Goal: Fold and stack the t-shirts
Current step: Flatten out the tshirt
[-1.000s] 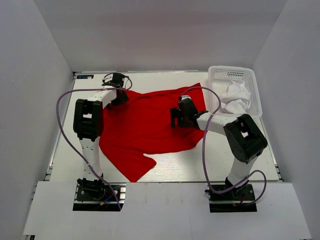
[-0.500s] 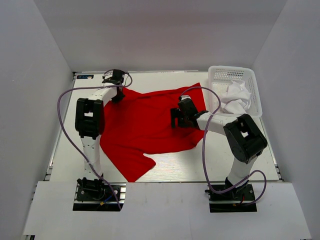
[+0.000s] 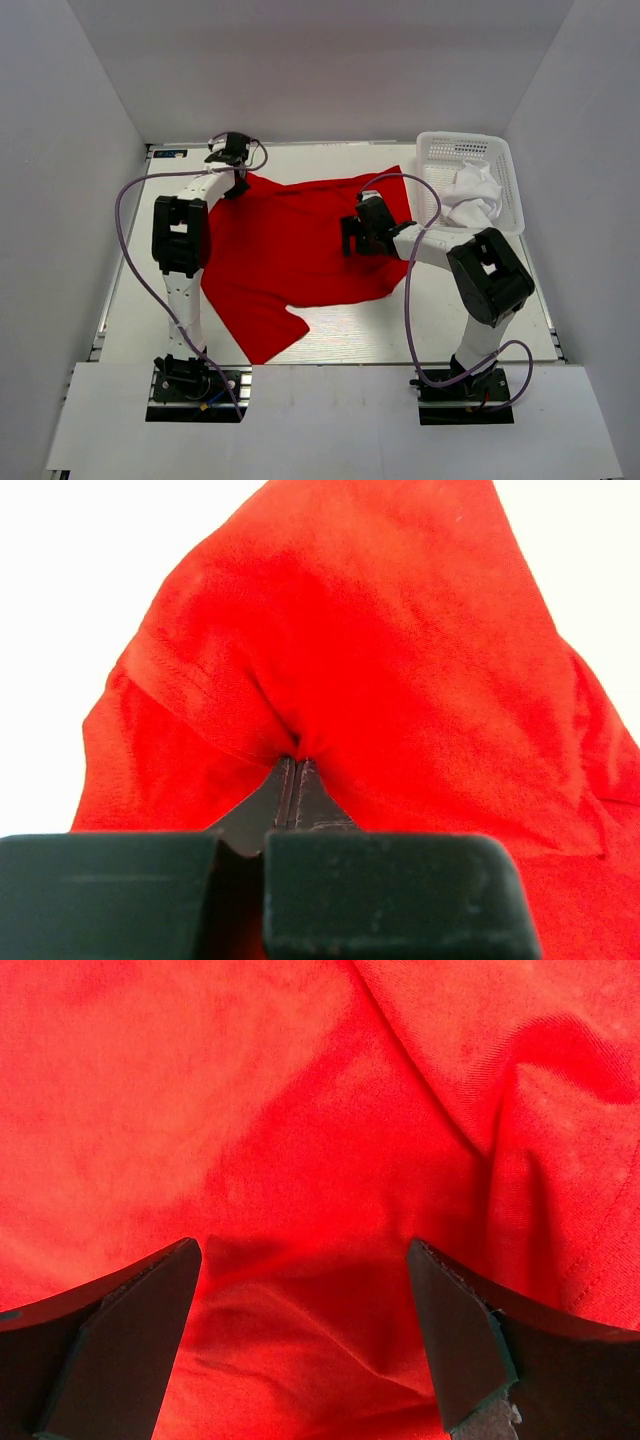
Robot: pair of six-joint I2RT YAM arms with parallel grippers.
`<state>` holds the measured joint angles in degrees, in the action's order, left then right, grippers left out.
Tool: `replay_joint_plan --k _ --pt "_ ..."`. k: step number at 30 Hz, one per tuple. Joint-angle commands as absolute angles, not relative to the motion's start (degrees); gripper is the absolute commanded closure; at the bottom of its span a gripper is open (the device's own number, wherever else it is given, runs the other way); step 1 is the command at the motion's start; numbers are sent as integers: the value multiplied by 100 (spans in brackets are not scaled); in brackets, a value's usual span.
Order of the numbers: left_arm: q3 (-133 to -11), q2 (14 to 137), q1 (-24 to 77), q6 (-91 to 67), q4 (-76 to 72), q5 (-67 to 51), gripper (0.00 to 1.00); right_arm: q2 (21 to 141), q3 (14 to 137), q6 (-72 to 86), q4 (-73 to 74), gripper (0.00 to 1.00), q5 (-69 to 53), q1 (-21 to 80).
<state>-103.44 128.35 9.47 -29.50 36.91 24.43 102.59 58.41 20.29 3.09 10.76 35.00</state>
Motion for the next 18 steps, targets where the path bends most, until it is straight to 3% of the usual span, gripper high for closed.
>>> replay_joint_plan --k 1,14,18 --pt "-10723 12340 914 -2672 3638 2777 100 10424 6003 1916 483 10 1107 3481" --pt "-12356 13244 914 -1952 3376 2594 95 10503 6108 1819 650 10 1143 3480" --pt "-12638 13482 914 -1635 2559 2154 85 10546 6126 1793 659 10 1151 3472"
